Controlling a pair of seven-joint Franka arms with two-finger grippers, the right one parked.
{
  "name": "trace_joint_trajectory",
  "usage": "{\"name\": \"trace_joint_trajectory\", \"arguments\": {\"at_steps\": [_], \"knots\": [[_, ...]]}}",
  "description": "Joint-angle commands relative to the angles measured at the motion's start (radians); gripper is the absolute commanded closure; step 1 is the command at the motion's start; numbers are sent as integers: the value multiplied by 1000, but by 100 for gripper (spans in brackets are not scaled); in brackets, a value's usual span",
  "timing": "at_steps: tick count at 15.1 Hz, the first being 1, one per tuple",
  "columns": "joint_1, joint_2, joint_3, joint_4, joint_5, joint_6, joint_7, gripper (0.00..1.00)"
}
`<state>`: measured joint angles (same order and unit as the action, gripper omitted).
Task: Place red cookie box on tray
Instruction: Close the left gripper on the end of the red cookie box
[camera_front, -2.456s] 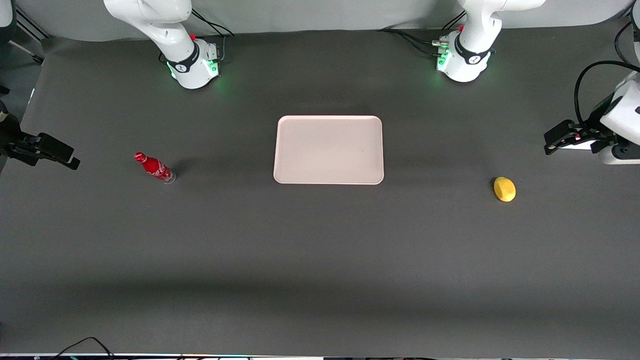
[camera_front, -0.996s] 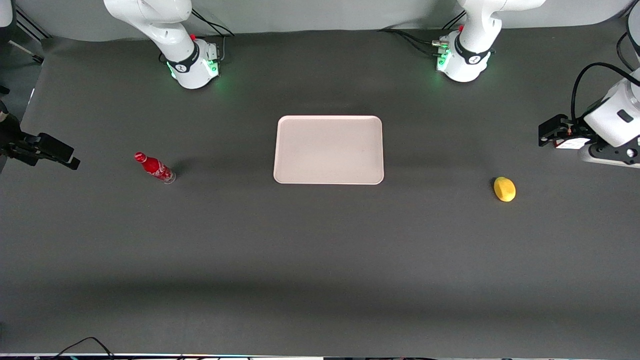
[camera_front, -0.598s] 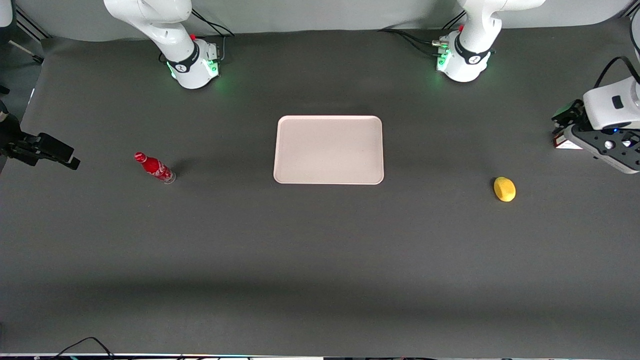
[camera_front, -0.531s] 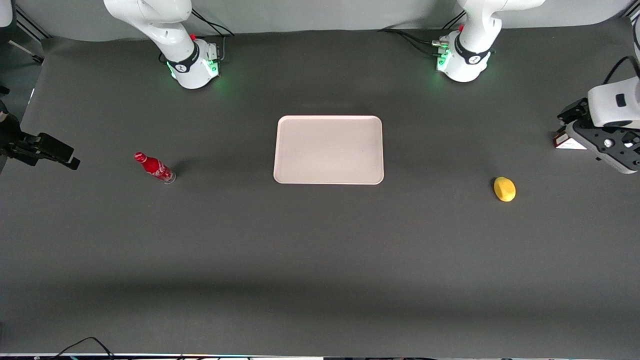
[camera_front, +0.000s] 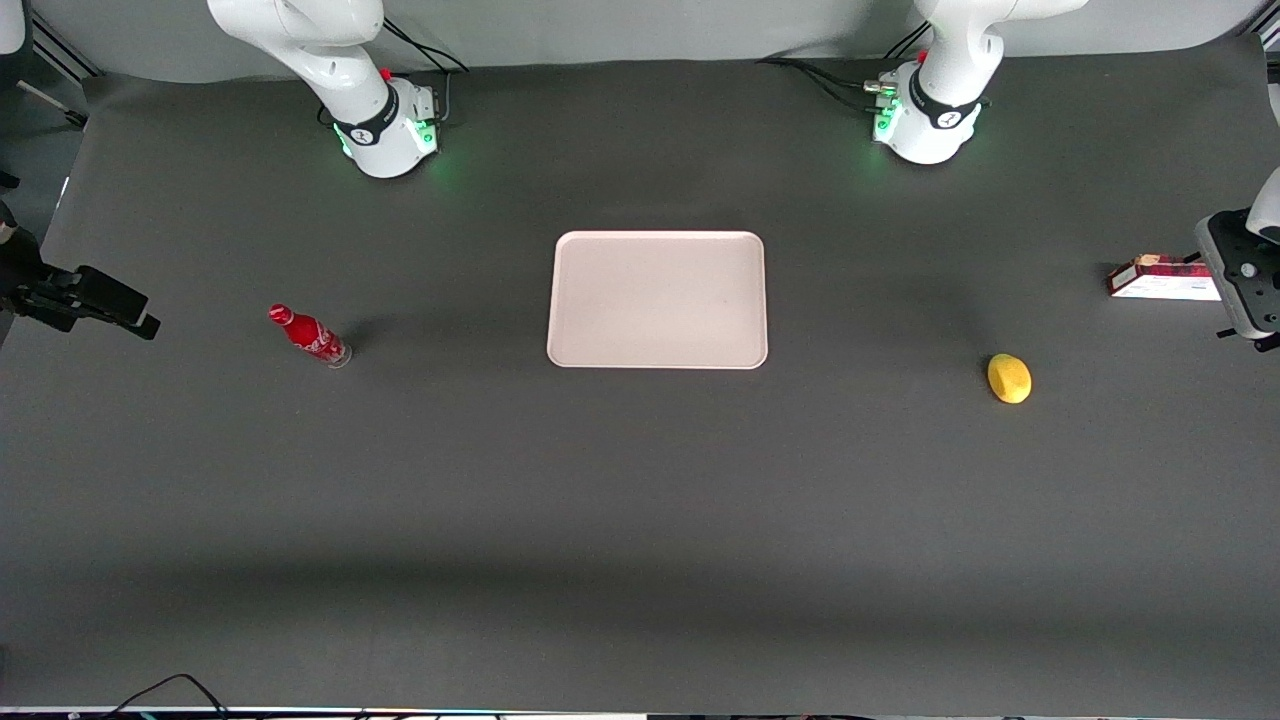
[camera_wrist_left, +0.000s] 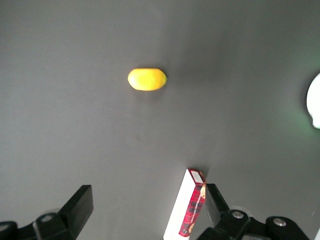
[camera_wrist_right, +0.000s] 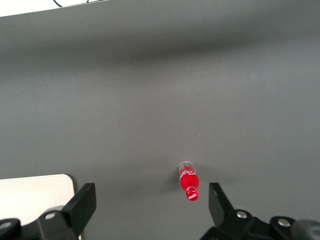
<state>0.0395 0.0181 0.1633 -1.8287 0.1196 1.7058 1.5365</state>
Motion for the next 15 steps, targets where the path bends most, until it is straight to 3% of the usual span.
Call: {"name": "trace_joint_trajectory", "arguments": {"at_steps": [1,10,15], "knots": [[75,-21,5,-95,-14,66,184,0],[358,13,7,-182,-12,237,574,0],[503,87,7,-219,-11,378,646,0]]}}
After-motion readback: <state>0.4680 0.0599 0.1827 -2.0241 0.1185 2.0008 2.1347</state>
